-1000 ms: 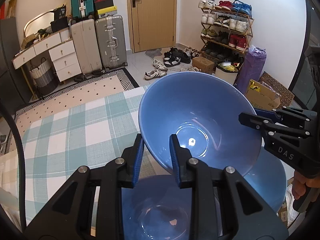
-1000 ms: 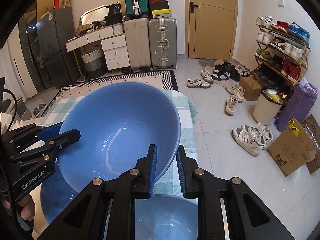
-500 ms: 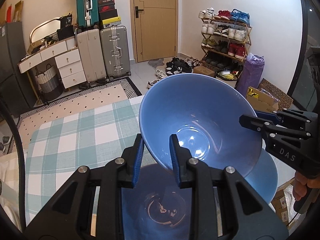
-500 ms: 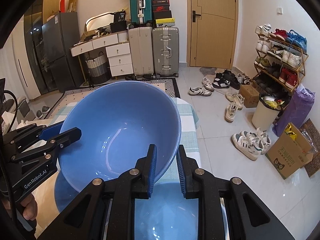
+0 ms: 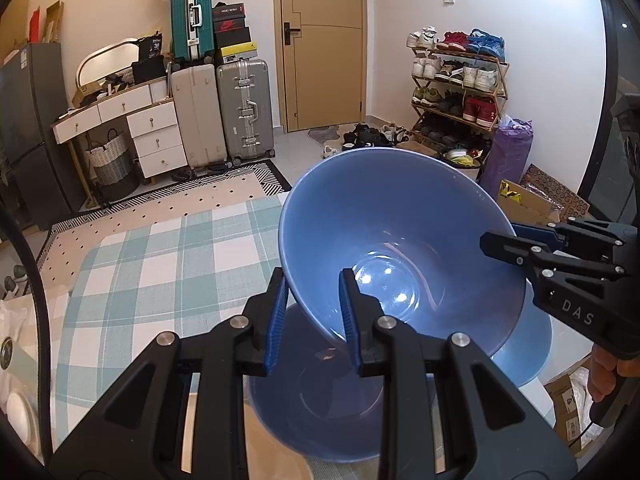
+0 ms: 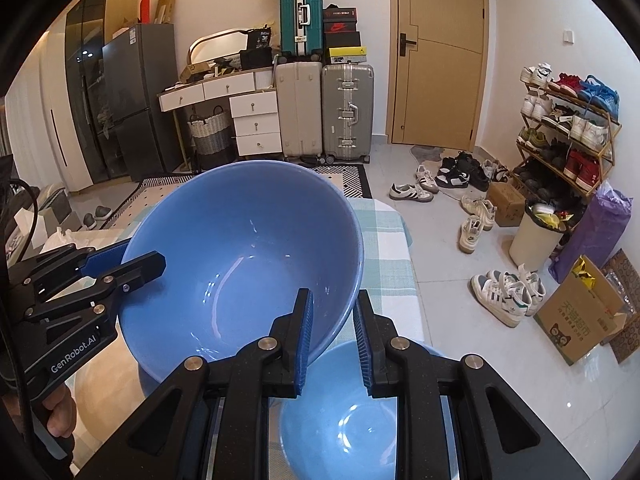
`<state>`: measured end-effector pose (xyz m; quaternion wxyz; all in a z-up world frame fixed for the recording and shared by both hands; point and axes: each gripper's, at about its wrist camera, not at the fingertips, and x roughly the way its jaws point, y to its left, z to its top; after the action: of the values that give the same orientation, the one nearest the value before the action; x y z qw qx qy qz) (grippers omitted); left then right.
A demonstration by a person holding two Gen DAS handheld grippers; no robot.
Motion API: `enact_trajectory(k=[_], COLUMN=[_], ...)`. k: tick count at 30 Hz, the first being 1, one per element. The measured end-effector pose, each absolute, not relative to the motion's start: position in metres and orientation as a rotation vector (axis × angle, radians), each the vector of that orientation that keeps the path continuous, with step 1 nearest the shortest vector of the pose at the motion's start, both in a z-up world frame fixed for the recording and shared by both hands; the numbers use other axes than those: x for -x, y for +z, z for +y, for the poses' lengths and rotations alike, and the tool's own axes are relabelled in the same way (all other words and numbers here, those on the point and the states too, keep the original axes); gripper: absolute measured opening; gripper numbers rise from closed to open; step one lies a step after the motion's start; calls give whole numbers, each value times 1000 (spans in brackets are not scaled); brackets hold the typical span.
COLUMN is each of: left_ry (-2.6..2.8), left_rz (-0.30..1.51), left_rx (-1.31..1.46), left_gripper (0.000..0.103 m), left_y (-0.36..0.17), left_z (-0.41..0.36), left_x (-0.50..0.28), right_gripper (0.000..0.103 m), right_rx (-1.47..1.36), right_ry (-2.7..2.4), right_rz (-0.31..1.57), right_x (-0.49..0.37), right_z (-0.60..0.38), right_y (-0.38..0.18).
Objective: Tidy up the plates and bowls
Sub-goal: 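Carry the blue bowl with both grippers over another blue bowl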
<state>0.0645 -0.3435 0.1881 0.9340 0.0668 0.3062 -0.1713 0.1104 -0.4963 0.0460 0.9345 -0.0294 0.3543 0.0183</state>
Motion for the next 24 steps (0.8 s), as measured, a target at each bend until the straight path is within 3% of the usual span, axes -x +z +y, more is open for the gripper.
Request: enact_trajectory(k=[24], left_ry=[-279], left_rz=[661], left_rx=[-115], left_gripper=[23], left_y=[161], left_z=[-299], left_x=[-43], right_gripper=[22], right_rx=[109], right_ry=[109], right_rz=[767], right_x=[-95], right_z=[-453], right_y=[16])
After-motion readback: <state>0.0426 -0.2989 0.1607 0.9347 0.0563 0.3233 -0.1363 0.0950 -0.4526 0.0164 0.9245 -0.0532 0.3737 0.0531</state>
